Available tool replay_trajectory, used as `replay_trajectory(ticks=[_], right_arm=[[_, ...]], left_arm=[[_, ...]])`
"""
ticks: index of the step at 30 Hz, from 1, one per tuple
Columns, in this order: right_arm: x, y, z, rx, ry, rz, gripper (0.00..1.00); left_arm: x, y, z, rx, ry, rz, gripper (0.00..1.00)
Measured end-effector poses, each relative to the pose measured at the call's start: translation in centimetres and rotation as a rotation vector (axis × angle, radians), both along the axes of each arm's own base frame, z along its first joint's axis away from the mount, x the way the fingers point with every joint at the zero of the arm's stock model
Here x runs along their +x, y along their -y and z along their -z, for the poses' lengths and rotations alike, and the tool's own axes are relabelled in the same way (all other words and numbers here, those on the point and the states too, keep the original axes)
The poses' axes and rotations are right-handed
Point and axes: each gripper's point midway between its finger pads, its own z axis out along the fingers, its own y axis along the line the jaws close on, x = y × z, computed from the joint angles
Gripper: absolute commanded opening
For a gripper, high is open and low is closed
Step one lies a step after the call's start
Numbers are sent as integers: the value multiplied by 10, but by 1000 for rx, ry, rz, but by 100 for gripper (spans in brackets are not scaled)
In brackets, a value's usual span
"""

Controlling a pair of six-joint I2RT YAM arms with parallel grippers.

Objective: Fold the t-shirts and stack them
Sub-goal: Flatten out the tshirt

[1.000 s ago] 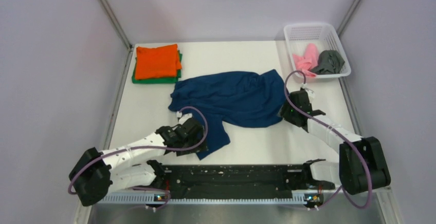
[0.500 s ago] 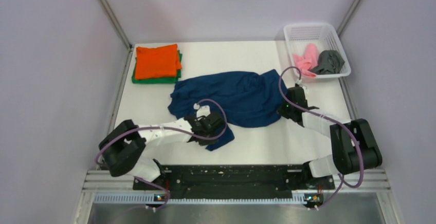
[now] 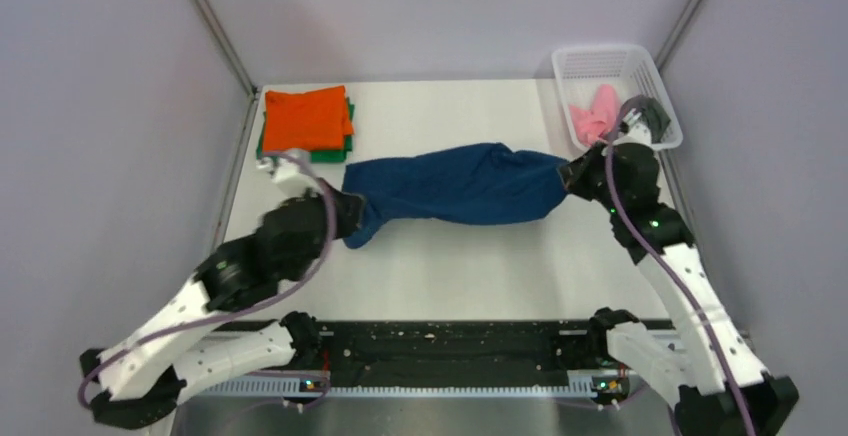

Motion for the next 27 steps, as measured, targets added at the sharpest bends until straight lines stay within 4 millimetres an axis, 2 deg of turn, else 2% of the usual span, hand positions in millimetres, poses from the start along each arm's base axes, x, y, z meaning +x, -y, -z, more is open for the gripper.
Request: replay_trajectory(ticks=[2,3,5,7,11,14,18,21,24,27], right_arm=[[-8,-1,-51,28,107,-16,0],[-15,-1,-80,40,163,-25,0],[-30,0,-132,59,262,-44,0],[-48,-1,-178,76,345,-73,0],[-91,-9,-247,113,473,-176,0],[-127,-14,-289,141,568,-251,0],[-174,-11,-334,158,693,-302,0],[-203,-8,-357,163,773,-325,0],[-214,-8,-359,164,794,-337,0],[-201,-9,-343,158,743,-330,0]], left_arm=[[-10,-15,-68,-106,150,40,0],[-20,-27,-109,-164,243,69,0],[-38,-44,-163,-240,370,122,0],[-57,-55,-208,-292,477,194,0],[-93,-57,-268,-339,629,376,0],[-116,-50,-306,-356,720,510,0],[-138,-39,-342,-362,809,650,0],[-148,-31,-365,-358,850,725,0],[-150,-26,-379,-358,873,756,0],[-141,-25,-374,-327,856,719,0]])
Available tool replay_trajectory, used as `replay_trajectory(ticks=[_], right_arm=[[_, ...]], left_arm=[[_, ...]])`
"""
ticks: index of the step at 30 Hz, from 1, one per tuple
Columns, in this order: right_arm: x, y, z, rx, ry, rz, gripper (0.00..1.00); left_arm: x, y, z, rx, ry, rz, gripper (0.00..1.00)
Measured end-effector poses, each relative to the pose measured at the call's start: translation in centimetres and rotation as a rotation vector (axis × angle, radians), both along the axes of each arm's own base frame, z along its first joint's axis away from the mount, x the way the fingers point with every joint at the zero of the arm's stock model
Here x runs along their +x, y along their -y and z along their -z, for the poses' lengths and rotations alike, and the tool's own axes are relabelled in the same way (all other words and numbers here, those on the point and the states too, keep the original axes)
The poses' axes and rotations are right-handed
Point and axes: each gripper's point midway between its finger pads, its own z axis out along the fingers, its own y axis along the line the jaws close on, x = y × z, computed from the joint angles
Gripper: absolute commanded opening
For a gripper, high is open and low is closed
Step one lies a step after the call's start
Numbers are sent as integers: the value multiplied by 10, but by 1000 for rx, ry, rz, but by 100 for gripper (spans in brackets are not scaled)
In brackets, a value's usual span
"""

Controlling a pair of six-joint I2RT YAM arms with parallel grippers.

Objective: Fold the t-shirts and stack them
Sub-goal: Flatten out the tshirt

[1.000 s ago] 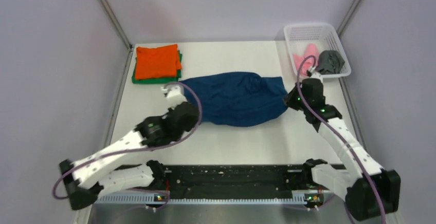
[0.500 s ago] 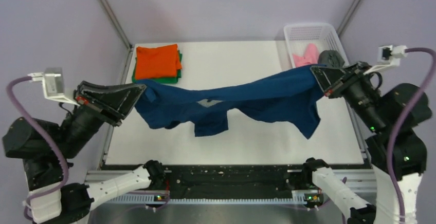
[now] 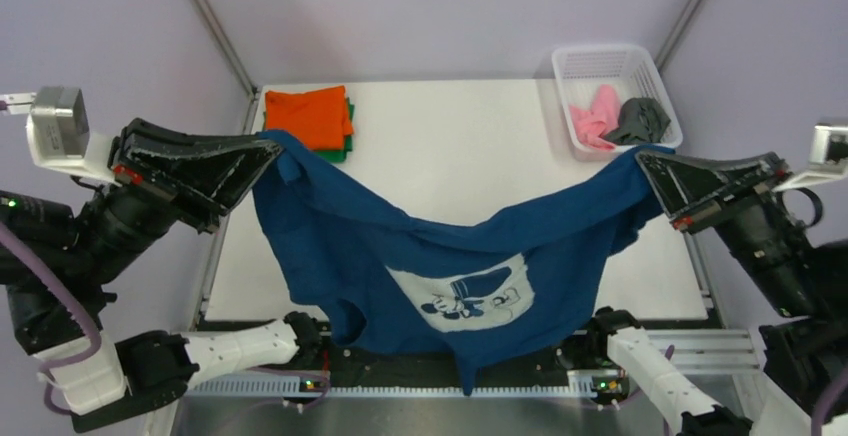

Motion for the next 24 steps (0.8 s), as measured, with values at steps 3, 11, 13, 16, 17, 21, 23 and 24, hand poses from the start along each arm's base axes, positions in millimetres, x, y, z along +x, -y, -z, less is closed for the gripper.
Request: replay_trajectory(ticks=[3,11,13,16,17,21,23,24], right_arm=[[24,-1,29,-15,-98,26,0],[61,-5,89,-46,-279,52,0],[66,-6,99,-53,-306,54,0],[69,-6,105,-57,-322,56,0],[69,-6,105,-56,-321,58,0],[65,-3,103,-52,-309,69,0],[63,-3,102,-51,-302,69,0],[61,-2,101,-50,-298,69,0]], left_arm=[[19,-2,10,16,-40,-91,0],[73,15,65,129,-171,-283,0],[84,19,79,164,-199,-324,0],[93,17,84,174,-216,-369,0],[94,15,85,173,-219,-380,0],[94,5,84,156,-222,-410,0],[90,-1,81,140,-217,-413,0],[87,-6,78,128,-211,-411,0]])
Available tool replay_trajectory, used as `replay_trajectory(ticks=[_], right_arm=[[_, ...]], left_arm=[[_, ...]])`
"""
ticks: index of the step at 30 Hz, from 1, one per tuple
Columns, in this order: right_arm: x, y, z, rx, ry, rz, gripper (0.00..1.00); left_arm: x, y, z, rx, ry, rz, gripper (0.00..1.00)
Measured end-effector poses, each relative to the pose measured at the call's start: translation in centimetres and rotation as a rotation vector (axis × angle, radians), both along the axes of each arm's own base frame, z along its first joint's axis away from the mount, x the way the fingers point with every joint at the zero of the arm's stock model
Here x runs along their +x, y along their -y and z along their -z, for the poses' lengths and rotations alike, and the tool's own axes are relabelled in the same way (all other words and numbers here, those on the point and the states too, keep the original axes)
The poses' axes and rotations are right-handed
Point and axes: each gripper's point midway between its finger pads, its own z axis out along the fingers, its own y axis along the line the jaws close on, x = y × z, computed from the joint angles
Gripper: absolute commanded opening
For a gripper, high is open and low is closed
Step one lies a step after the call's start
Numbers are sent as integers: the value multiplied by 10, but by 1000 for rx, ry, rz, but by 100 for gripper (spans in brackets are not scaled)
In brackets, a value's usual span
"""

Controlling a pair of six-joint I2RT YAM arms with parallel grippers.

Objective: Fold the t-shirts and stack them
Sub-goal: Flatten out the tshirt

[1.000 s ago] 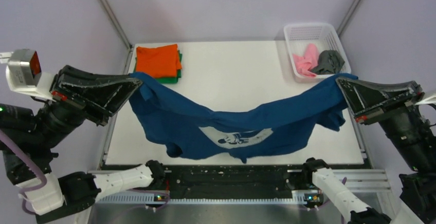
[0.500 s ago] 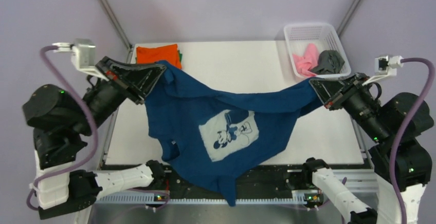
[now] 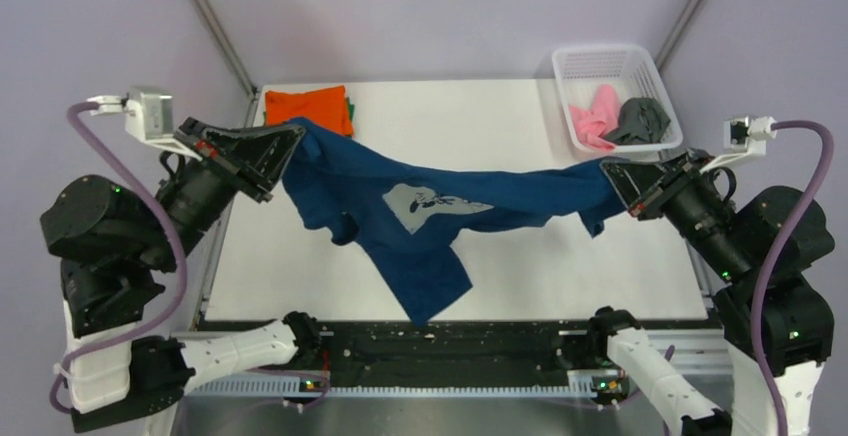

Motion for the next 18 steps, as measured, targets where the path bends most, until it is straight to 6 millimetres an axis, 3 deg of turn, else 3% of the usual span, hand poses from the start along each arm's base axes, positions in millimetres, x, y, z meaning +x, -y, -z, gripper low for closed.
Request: replay_trajectory(ticks=[6,10,14,18], right_arm=[[-16,1,-3,4,14,-13,0],[-38,0,-24,15,71,-50,0],[-63,-1,-54,30,161,-87,0],[-72,3,-66,34,205,-81,0]], left_arm=[[-22,-19,-19,-64,50,42,0],[-43,-24,-40,-101,95,121,0],[-65,-26,-74,-142,158,216,0],[-69,-23,-88,-154,188,238,0]])
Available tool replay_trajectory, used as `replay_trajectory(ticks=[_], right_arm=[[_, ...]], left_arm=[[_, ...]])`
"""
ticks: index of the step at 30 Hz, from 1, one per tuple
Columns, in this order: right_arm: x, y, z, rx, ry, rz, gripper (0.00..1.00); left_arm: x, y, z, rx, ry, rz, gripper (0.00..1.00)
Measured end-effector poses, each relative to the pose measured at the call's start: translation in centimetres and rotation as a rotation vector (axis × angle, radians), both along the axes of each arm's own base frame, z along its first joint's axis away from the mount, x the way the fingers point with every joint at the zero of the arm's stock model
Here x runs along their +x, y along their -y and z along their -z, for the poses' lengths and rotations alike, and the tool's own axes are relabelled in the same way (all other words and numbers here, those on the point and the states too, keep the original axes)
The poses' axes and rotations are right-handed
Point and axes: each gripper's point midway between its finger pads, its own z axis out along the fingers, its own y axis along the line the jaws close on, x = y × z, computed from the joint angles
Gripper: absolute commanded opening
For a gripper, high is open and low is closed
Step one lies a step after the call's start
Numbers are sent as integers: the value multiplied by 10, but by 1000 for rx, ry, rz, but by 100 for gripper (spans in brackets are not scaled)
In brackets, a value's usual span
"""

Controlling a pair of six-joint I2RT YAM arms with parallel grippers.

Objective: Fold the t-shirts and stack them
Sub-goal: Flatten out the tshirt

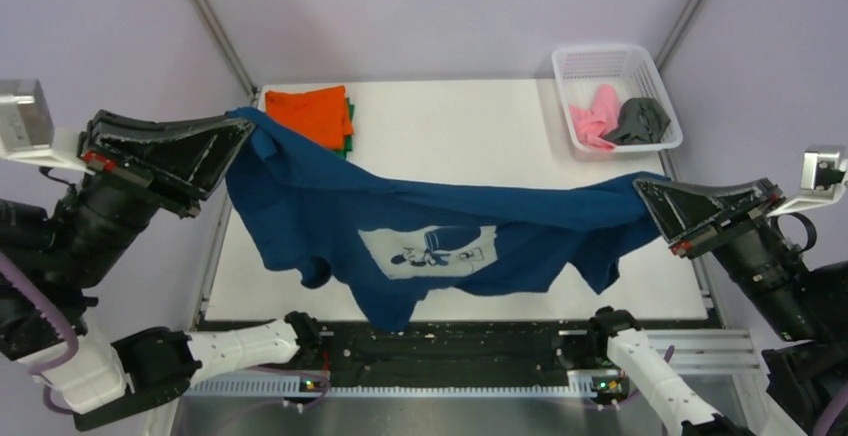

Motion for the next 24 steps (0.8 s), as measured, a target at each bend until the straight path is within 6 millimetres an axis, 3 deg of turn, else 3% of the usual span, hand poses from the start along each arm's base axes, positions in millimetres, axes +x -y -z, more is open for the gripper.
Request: replay_trajectory(ticks=[2,5,10,14,16,17,18,19,21,24], right_arm=[[6,4,3,-2,-9,29,0],[33,13,24,-5,-73,119,0],[110,29,112,-59,-311,313,0],[168,31,227,-140,-562,402,0],[186,30,288,-183,-683,429,0],[191,31,313,-203,-731,440,0],[195,31,336,-219,-770,448,0],[198,31,352,-233,-799,454,0],[209,31,383,-259,-843,468,2],[231,31,404,-284,-854,490,5]], left_arm=[[12,3,5,16,-14,-47,0],[50,5,23,51,-60,-213,0],[150,14,97,208,-189,-677,0],[239,27,205,416,-360,-870,0],[275,22,270,513,-460,-926,0],[292,19,314,573,-526,-944,0],[300,18,339,612,-564,-947,0],[311,15,376,663,-628,-945,0],[329,15,427,722,-723,-925,0],[355,14,479,761,-820,-901,0]])
